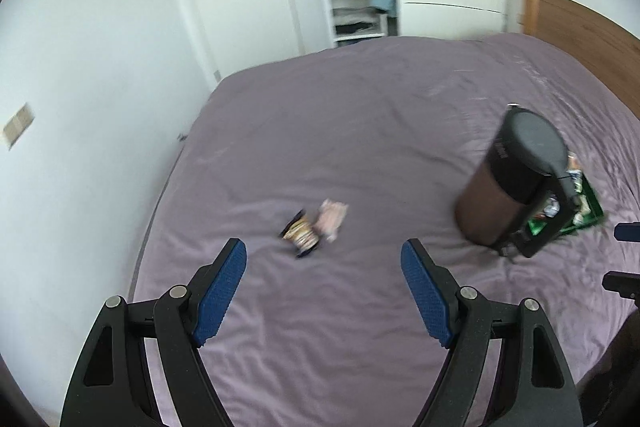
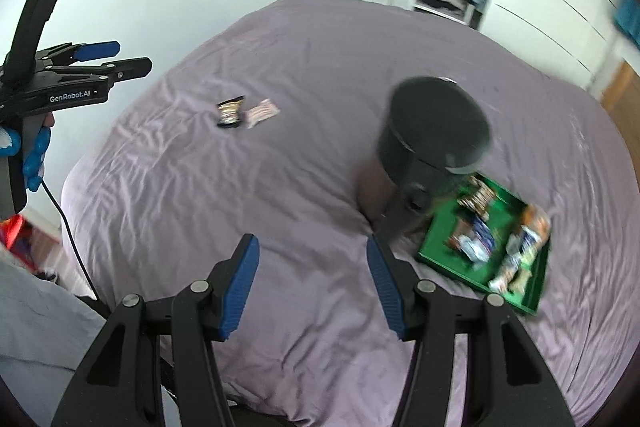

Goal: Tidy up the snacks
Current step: 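Move both open tools toward the gold cookie bag and pink-striped wrapper, then grasp the gold cookie bag with left tool while right tool grasps the pink-striped wrapper, then lift both held snacks and carry them over the green tray, then lower both snacks into the tray and open both tools, then lift both open tools up away from the tray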

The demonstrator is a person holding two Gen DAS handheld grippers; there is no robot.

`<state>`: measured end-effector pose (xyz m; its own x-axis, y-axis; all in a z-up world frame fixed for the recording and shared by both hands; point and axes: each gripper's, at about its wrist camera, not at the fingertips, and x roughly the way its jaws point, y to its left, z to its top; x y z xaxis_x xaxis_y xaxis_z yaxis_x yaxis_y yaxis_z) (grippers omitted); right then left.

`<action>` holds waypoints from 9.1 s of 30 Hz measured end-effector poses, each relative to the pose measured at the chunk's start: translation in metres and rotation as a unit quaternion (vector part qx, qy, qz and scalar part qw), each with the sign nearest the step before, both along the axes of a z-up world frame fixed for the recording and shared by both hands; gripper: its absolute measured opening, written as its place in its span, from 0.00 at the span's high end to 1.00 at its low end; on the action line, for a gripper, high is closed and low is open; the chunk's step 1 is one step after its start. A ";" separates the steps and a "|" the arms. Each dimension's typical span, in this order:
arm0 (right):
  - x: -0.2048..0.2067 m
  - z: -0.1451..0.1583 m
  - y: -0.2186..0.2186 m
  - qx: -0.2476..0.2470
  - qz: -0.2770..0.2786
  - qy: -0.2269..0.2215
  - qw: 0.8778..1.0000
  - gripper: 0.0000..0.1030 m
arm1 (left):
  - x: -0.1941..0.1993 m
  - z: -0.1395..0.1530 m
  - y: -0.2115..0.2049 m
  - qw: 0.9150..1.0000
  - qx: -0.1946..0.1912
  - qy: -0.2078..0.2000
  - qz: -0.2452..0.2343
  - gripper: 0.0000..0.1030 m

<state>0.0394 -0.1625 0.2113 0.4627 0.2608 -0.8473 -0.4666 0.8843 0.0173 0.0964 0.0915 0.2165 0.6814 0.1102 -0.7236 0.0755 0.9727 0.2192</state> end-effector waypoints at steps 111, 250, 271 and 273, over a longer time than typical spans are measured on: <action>0.235 -0.176 0.143 0.104 -0.069 0.190 0.974 0.93 | 0.207 -0.218 0.083 0.983 -0.101 0.156 0.010 0.78; 0.137 -0.181 -0.362 0.023 -0.336 0.072 0.939 0.24 | 0.186 -0.143 -0.492 0.975 -0.068 0.104 -0.184 0.41; 0.067 -0.112 -0.335 -0.008 -0.370 0.022 0.929 0.16 | 0.107 -0.041 -0.448 0.957 -0.093 0.063 -0.268 0.41; 0.057 -0.104 -0.330 -0.011 -0.375 0.017 0.927 0.16 | 0.095 -0.032 -0.440 0.953 -0.096 0.062 -0.279 0.41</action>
